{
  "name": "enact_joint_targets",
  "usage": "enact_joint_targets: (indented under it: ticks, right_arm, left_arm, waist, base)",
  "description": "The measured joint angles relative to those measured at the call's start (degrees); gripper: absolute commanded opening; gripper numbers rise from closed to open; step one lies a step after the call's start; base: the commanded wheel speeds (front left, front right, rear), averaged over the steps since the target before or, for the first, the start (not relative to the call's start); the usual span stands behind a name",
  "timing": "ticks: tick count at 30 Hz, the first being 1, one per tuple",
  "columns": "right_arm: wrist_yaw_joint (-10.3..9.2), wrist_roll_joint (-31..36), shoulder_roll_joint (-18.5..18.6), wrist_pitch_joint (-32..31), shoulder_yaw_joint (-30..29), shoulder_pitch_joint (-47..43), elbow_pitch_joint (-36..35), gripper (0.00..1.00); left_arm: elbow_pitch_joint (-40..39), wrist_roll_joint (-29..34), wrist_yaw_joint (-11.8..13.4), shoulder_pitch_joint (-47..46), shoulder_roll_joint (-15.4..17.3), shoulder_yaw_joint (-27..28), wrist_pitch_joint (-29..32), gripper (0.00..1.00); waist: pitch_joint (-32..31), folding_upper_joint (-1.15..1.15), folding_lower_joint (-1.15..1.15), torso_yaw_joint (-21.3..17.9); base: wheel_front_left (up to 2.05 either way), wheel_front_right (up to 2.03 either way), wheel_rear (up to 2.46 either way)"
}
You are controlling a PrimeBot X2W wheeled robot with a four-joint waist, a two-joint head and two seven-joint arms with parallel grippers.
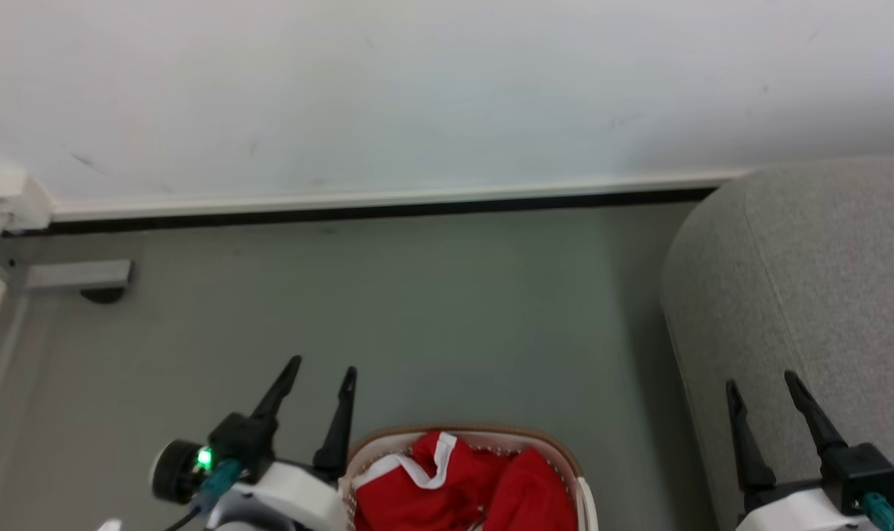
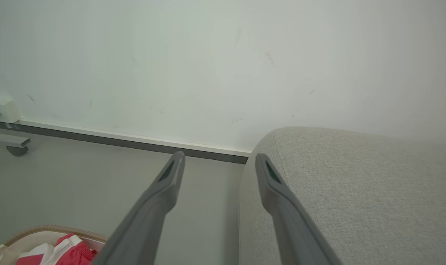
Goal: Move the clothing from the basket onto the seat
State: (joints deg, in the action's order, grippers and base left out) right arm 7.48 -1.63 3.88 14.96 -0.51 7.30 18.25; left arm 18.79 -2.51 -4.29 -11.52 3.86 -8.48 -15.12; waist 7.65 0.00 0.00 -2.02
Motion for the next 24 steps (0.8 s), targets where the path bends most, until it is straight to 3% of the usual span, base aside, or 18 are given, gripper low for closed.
enact_joint_targets:
  ticks: [9,21,24]
  right_arm:
    - [0.00,-1.0,-0.5,0.0,1.7,6.6,-1.8,1.00]
    - [0.00,-2.8,-1.0,0.0,4.3,13.4,-3.7,1.00]
    - [0.00,-4.1,-1.0,0.0,4.9,14.0,-4.2,1.00]
  left_arm:
    - [14.5,5.5,-0.3,-10.8,-0.8,-8.6,1.2,1.00]
    - [30.8,5.7,-0.2,-21.3,-1.1,-14.6,5.4,1.00]
    - [33.9,5.6,0.9,-22.8,-1.2,-15.3,7.2,1.00]
  waist:
    - [9.4,0.00,0.01,-3.2]
    - [22.5,0.00,0.01,-9.1]
    - [24.8,0.00,0.01,-10.5]
  base:
    - [0.00,0.00,0.00]
    - [0.00,0.00,0.00]
    - [0.00,0.00,0.00]
